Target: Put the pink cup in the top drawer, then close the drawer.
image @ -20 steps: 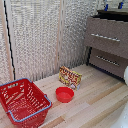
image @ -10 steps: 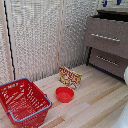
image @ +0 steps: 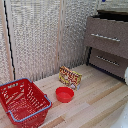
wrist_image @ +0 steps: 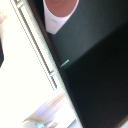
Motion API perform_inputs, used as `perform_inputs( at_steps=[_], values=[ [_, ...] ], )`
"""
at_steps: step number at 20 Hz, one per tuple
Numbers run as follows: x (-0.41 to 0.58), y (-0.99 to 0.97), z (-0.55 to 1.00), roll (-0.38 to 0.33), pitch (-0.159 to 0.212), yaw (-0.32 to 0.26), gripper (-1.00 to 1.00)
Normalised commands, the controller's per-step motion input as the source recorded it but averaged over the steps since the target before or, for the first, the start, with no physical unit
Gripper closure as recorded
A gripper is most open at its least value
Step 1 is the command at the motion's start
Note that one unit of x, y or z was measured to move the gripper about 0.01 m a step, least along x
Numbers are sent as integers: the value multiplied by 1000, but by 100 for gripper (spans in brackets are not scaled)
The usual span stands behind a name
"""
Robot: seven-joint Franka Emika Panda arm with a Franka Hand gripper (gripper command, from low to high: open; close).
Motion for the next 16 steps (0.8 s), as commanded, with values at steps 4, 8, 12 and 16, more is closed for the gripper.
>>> perform_inputs(
  at_steps=[4, 8, 12, 16],
  values=[
    [-282, 261, -236, -334, 98, 84, -100],
    [-189, 302, -377, -322, 99, 88, -100],
    [-58, 469, -594, -294, 44, 61, -100],
    [-7, 511, -619, -305, 17, 46, -100]
  ],
)
